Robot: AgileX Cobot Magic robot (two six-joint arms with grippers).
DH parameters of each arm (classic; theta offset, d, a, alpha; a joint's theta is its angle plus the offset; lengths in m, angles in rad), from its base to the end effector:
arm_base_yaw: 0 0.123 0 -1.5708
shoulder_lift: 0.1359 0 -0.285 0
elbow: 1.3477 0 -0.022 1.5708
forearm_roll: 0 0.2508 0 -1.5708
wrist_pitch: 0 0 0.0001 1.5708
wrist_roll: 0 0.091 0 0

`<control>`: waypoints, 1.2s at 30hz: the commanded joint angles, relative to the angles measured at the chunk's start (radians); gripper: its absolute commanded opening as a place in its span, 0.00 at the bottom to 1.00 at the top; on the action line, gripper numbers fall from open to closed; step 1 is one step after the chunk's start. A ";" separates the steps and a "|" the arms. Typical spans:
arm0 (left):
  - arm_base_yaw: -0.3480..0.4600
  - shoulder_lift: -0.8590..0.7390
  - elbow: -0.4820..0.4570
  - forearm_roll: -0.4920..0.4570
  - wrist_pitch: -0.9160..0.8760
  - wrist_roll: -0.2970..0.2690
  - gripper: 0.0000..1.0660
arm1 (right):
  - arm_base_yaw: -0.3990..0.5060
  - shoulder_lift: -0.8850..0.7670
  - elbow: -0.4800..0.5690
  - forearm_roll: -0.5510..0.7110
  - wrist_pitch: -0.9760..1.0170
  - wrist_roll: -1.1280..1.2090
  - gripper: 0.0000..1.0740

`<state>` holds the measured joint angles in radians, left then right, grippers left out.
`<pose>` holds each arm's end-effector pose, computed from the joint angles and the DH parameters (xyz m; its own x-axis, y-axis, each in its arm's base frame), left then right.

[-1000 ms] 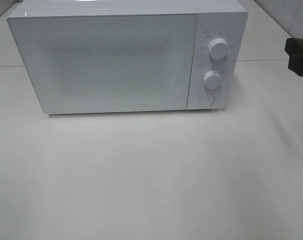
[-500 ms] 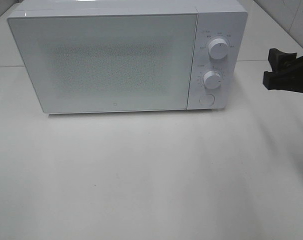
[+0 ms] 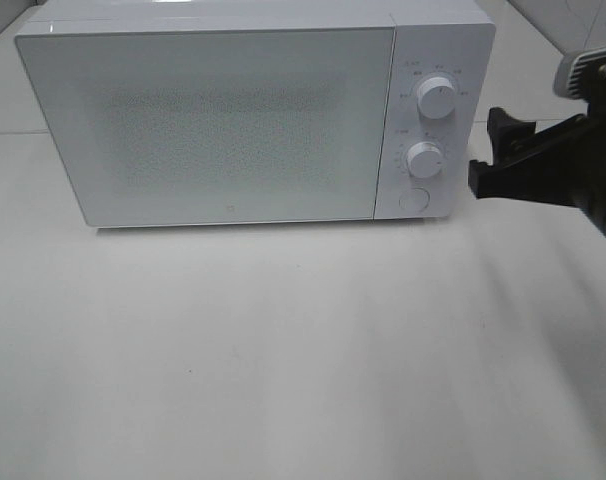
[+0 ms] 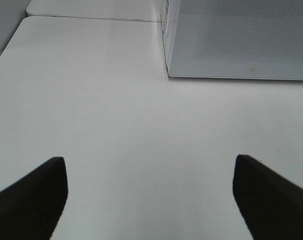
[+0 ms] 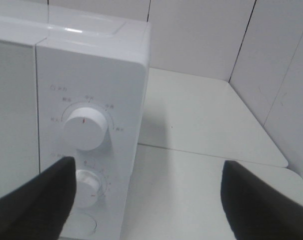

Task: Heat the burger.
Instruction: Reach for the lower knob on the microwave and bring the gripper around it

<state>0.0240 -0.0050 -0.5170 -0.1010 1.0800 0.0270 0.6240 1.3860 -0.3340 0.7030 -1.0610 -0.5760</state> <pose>-0.0085 -0.0083 0.2807 -0.4526 -0.0315 -0.8911 0.0460 0.9972 -0.0587 0.2102 0.0881 0.2120 -0.0166 -0.1979 -0.9801 -0.0281 0.9799 -0.1974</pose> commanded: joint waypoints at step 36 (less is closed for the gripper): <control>0.002 -0.017 0.001 0.000 -0.012 -0.006 0.77 | 0.096 0.487 -0.232 0.092 -0.210 0.165 0.71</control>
<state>0.0240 -0.0050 -0.5170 -0.0980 1.0800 0.0270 0.7210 1.8590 -0.5470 0.8030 -1.2080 -0.4170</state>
